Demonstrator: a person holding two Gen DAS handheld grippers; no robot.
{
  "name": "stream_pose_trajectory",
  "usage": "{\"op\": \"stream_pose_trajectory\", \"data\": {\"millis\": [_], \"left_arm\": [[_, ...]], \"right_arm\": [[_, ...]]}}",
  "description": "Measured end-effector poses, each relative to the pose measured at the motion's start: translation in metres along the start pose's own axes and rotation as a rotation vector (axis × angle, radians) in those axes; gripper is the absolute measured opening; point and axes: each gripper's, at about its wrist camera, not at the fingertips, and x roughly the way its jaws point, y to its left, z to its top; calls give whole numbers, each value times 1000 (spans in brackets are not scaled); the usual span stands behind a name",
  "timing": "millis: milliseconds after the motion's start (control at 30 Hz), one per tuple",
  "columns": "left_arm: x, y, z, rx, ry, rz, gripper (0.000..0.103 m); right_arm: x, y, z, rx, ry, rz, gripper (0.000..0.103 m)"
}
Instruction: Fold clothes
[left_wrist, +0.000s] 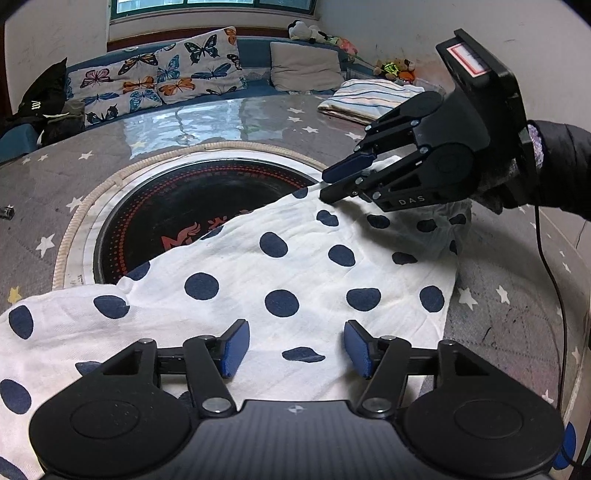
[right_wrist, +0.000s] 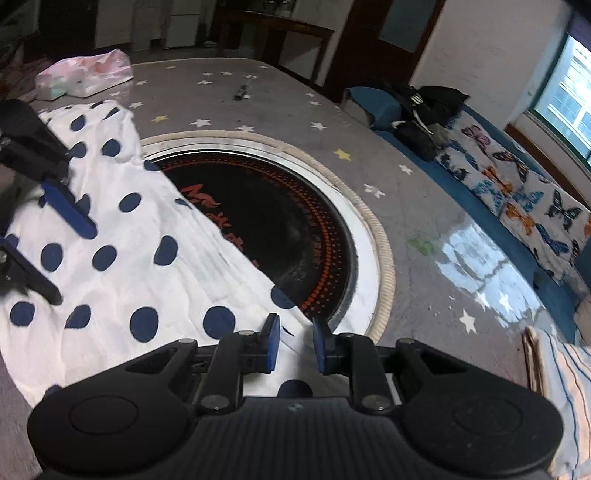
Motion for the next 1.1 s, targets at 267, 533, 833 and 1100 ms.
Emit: {"op": "stream_pose_trajectory", "data": {"millis": [267, 533, 833, 1100], "left_arm": [[2, -1, 3, 5, 22, 1, 63], [3, -4, 3, 16, 27, 6, 66], [2, -1, 7, -10, 25, 8, 68], [-23, 23, 18, -83, -55, 59, 69]], "right_arm": [[-13, -8, 0, 28, -63, -38, 0], [-10, -23, -1, 97, -112, -52, 0], [-4, 4, 10, 59, -90, 94, 24], [-4, 10, 11, 64, -116, 81, 2]]}}
